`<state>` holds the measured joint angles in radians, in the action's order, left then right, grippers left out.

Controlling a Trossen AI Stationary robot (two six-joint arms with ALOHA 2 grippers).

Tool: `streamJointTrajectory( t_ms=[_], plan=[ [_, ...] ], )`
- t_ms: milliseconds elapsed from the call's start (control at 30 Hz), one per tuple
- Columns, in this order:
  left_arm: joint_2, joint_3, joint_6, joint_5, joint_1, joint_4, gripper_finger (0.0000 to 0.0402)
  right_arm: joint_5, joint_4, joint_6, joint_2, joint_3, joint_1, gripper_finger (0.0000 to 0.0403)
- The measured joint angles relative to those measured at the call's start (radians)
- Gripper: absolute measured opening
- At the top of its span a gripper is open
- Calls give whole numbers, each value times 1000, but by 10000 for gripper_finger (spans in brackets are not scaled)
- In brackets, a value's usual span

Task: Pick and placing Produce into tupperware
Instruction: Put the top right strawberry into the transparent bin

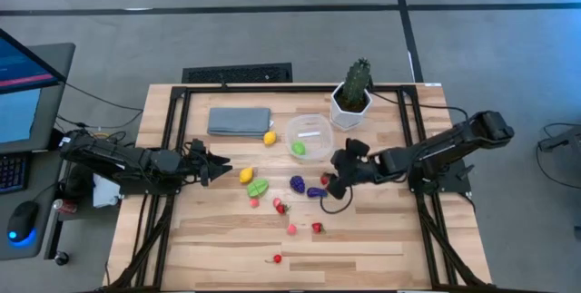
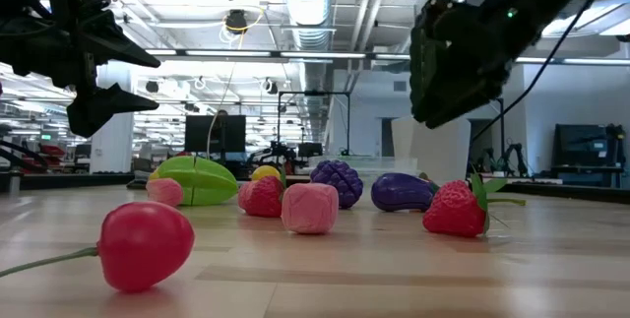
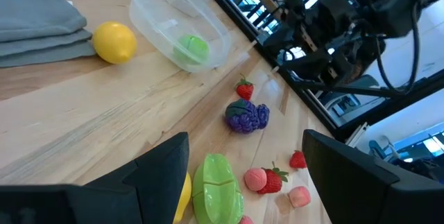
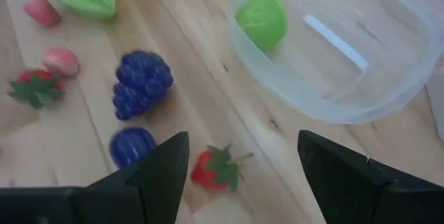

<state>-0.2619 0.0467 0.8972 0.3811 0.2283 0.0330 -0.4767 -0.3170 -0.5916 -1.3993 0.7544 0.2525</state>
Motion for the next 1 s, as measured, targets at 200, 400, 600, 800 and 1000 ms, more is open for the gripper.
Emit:
streamJointTrajectory(
  t_ms=[200,400,600,800,1000],
  plan=[
    [0,0,-1,0,0,3,272,-18,-60,-203,-60,1,27,291],
    [0,1,-4,-7,0,6,272,-11,-64,-349,-96,0,36,291],
    [0,1,-4,-8,0,6,272,-4,-40,-434,-96,0,35,291],
    [0,1,-11,-8,0,6,272,26,-43,-534,-96,0,31,291],
    [0,1,-11,-6,0,6,272,51,-34,-562,-96,0,20,291]
  ],
)
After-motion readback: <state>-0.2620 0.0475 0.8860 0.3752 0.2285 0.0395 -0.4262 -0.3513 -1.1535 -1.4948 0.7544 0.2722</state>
